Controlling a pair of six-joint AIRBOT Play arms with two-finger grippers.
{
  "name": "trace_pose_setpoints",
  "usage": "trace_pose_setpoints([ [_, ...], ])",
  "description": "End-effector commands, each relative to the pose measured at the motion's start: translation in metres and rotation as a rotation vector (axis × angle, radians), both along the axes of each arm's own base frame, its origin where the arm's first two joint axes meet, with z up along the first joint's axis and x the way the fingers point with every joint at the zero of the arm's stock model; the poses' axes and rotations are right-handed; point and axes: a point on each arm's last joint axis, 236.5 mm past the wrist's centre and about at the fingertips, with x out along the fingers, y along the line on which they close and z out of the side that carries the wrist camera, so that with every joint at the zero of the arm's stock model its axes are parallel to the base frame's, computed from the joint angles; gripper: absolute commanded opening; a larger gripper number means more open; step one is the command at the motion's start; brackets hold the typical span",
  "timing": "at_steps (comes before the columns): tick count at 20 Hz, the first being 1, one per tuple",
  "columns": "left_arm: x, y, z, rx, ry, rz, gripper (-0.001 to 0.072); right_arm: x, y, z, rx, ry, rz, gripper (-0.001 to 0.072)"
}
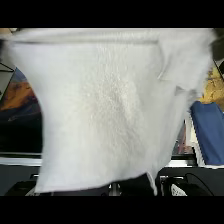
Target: Fold the shirts.
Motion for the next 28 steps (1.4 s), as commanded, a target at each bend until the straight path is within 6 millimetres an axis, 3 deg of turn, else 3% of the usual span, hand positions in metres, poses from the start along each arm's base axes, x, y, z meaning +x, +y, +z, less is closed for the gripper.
trace_pose_setpoints([
  [1, 0.051, 0.017, -0.140, 0.067, 0.316, 0.027, 0.0021, 0.081, 0.012, -0.143, 0.152, 0.304, -0.021, 0.0016],
  [3, 0.072, 0.018, -0.192, 0.059, 0.418, 0.027, 0.0022, 0.113, 0.030, -0.207, 0.319, 0.411, -0.054, 0.0017],
  [5, 0.081, 0.018, -0.233, 0.032, 0.507, 0.041, 0.0022, 0.127, 0.048, -0.256, 0.452, 0.511, -0.074, 0.0017],
  [7, 0.084, 0.018, -0.260, 0.007, 0.569, 0.058, 0.0022, 0.127, 0.065, -0.289, 0.553, 0.611, -0.078, 0.0018],
  [10, 0.080, 0.016, -0.295, -0.063, 0.681, 0.106, 0.0023, 0.124, 0.083, -0.324, 0.581, 0.696, -0.061, 0.0018],
  [11, 0.075, 0.015, -0.305, -0.081, 0.725, 0.118, 0.0023, 0.125, 0.087, -0.329, 0.580, 0.699, -0.059, 0.0029],
  [12, 0.067, 0.013, -0.313, -0.084, 0.773, 0.116, 0.0042, 0.126, 0.086, -0.328, 0.583, 0.697, -0.060, 0.0184],
  [13, 0.057, 0.017, -0.318, -0.067, 0.821, 0.114, 0.0215, 0.124, 0.082, -0.323, 0.585, 0.695, -0.059, 0.0440],
  [14, 0.045, 0.026, -0.321, -0.037, 0.875, 0.120, 0.0505, 0.119, 0.073, -0.313, 0.560, 0.694, -0.033, 0.0555],
  [15, 0.026, 0.039, -0.325, -0.002, 0.956, 0.133, 0.0606, 0.110, 0.058, -0.305, 0.514, 0.697, -0.002, 0.0547],
  [17, -0.025, 0.064, -0.338, 0.040, 1.155, 0.142, 0.0601, 0.075, 0.003, -0.304, 0.404, 0.792, -0.046, 0.0544],
  [19, -0.069, 0.059, -0.355, -0.035, 1.275, 0.110, 0.0595, 0.019, -0.050, -0.316, 0.320, 1.000, -0.127, 0.0479],
  [20, -0.088, 0.042, -0.365, -0.114, 1.301, 0.069, 0.0595, -0.005, -0.066, -0.322, 0.315, 1.092, -0.152, 0.0479],
  [22, -0.116, 0.000, -0.384, -0.268, 1.300, -0.017, 0.0595, -0.032, -0.075, -0.328, 0.343, 1.193, -0.158, 0.0479],
  [24, -0.136, -0.029, -0.399, -0.382, 1.301, -0.053, 0.0594, -0.038, -0.074, -0.333, 0.352, 1.212, -0.161, 0.0479],
  [28, -0.146, -0.050, -0.415, -0.467, 1.309, -0.042, 0.0594, -0.038, -0.069, -0.336, 0.351, 1.220, -0.151, 0.0479],
])
